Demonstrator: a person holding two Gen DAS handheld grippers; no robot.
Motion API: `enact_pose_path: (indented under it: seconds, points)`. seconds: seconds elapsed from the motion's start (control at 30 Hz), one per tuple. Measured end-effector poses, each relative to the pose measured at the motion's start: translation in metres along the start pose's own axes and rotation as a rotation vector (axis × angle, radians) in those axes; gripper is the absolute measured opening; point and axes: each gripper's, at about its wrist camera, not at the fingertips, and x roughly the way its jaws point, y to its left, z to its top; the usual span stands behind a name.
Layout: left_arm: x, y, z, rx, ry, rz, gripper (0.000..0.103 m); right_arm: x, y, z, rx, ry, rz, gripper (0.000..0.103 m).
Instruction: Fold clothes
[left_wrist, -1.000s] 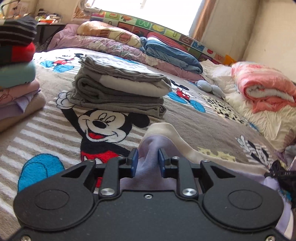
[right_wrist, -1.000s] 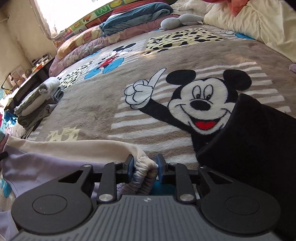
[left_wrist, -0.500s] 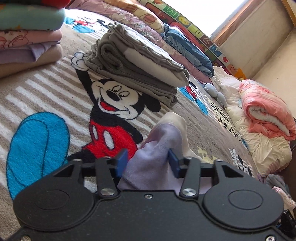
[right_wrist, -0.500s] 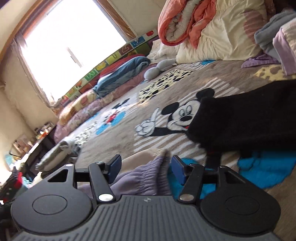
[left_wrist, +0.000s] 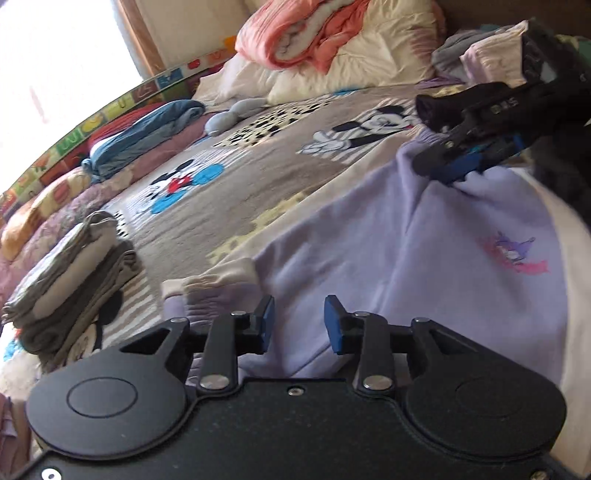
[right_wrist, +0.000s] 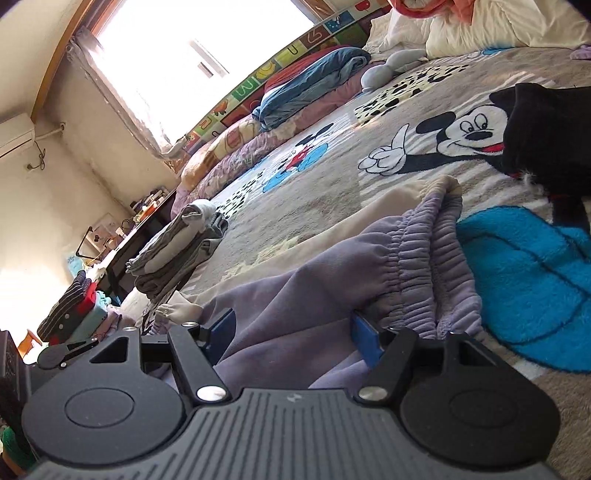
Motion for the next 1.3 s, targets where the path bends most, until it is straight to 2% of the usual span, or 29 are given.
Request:
enact_pose_path:
  seconds: [0.07,0.1,0.17,0.2,0.3,0.4,0.47,0.6,0.87,0.93,0.97,1.03,1.13,1.3]
  points:
    - [-0.019,0.018,0.002,-0.098,-0.079,-0.051,0.036,-0.001,0.003,0.002,-0.013,0.007,0.0,0.069]
    - [-0.024,0.032,0.002,-0.182,-0.111,-0.049,0.039,-0.004,0.004,0.001,-0.019,0.012,0.002,0.069]
    - [-0.031,0.063,-0.003,-0.361,-0.155,-0.019,0.039,-0.009,0.007,0.003,-0.04,0.006,-0.003,0.069]
    - [-0.031,0.078,-0.008,-0.453,-0.156,0.013,0.037,-0.012,0.009,0.004,-0.048,-0.001,-0.002,0.069]
    - [-0.021,0.11,-0.025,-0.675,-0.103,0.043,0.037,-0.015,0.007,0.007,-0.053,-0.014,-0.018,0.069]
    - [-0.002,0.122,-0.04,-0.797,-0.024,-0.001,0.037,-0.015,0.004,0.009,-0.059,-0.008,-0.045,0.069]
    - [0.005,0.118,-0.042,-0.802,-0.003,-0.04,0.037,-0.017,0.003,0.011,-0.065,-0.008,-0.049,0.069]
    - [0.013,0.109,-0.04,-0.785,0.014,-0.061,0.036,-0.023,-0.002,0.014,-0.061,-0.007,-0.053,0.069]
    - [0.03,0.103,-0.038,-0.761,0.06,-0.045,0.034,-0.036,-0.02,0.022,0.012,-0.07,-0.056,0.069]
    - [0.029,0.098,-0.034,-0.716,0.057,-0.048,0.025,-0.035,-0.022,0.025,0.011,-0.085,-0.054,0.069]
    - [0.028,0.093,-0.031,-0.679,0.056,-0.038,0.025,-0.034,-0.023,0.026,0.009,-0.094,-0.054,0.069]
    - [0.025,0.084,-0.023,-0.604,0.054,-0.007,0.022,-0.032,-0.025,0.03,0.003,-0.114,-0.052,0.069]
    - [0.017,0.081,-0.017,-0.543,0.031,0.062,0.021,-0.033,-0.031,0.035,0.003,-0.145,-0.066,0.069]
    - [-0.008,0.095,-0.014,-0.461,-0.035,0.273,0.02,-0.038,-0.055,0.037,0.102,-0.184,-0.082,0.069]
